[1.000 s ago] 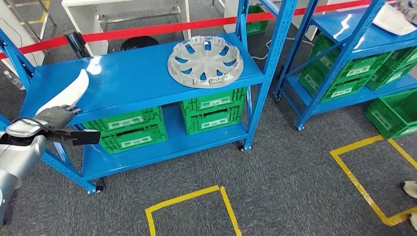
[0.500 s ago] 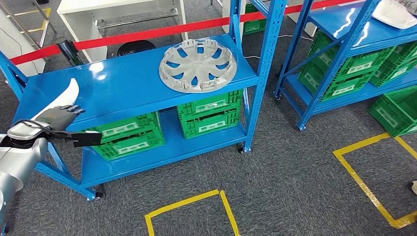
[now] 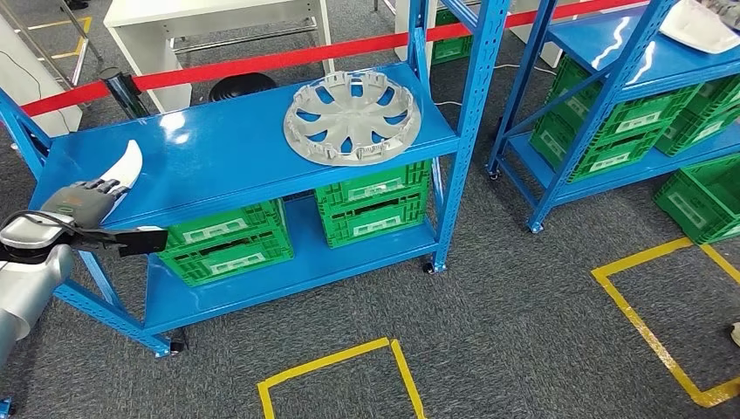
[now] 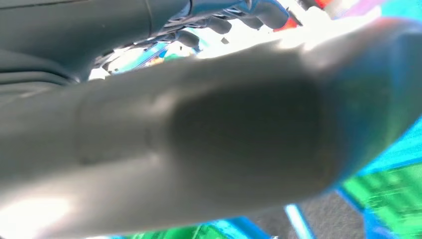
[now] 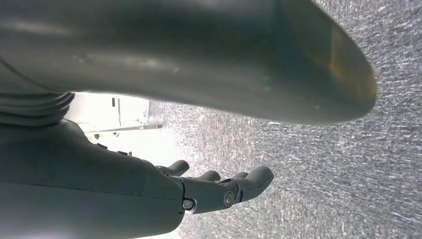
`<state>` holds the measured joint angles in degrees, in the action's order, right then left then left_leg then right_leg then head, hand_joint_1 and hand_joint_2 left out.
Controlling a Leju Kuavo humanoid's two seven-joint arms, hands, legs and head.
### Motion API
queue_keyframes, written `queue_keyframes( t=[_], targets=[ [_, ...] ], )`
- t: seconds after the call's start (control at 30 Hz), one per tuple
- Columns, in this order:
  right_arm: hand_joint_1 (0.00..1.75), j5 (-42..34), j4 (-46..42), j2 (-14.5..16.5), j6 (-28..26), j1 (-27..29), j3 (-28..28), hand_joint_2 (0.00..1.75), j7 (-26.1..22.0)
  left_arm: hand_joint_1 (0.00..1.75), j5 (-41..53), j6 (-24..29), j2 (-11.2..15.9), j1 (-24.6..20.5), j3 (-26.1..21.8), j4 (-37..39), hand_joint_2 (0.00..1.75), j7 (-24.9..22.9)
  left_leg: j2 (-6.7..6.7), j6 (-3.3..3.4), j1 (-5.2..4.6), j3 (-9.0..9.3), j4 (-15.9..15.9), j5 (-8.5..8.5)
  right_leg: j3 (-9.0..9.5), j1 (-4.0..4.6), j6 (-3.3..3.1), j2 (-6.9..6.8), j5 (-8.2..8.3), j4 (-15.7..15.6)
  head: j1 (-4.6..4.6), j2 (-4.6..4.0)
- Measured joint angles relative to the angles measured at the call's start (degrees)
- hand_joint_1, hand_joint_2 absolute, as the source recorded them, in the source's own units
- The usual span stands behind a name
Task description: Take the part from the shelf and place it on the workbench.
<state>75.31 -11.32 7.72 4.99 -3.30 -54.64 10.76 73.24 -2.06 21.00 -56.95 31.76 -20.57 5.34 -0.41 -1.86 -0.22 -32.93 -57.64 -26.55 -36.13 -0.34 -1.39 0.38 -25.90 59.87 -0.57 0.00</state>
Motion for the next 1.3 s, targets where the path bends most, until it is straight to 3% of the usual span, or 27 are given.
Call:
queue_keyframes(
  t=[0.33, 0.53, 1.3],
  targets=[
    [0.0, 0.58, 0.0, 0.0, 0.14, -0.08, 0.0, 0.0, -0.01, 0.0, 5.77, -4.83, 3.15, -0.28, 1.67, 1.29, 0.0, 2.72, 0.0, 0.12, -0.08, -0.06, -0.23, -0.08, 0.09, -0.06, 0.07, -0.07, 0.03, -0.05, 0.0, 0.0],
    [0.0, 0.98, 0.0, 0.0, 0.33, -0.17, 0.0, 0.0, -0.03, 0.0, 7.81, -7.83, 3.71, -1.68, 3.68, 2.03, 0.0, 2.14, -0.01, 0.15, -0.11, -0.05, -0.26, -0.1, 0.12, -0.09, 0.12, -0.09, 0.05, -0.06, 0.0, 0.0],
    [0.0, 1.63, 0.0, 0.0, 0.67, -0.7, 0.0, 0.0, -0.03, 0.0, 4.74, -3.07, 1.29, -2.22, 4.22, 2.44, 0.0, -3.6, -0.01, 0.17, -0.15, -0.04, -0.31, -0.11, 0.13, -0.13, 0.14, -0.05, 0.06, -0.07, 0.0, 0.0]
  ],
)
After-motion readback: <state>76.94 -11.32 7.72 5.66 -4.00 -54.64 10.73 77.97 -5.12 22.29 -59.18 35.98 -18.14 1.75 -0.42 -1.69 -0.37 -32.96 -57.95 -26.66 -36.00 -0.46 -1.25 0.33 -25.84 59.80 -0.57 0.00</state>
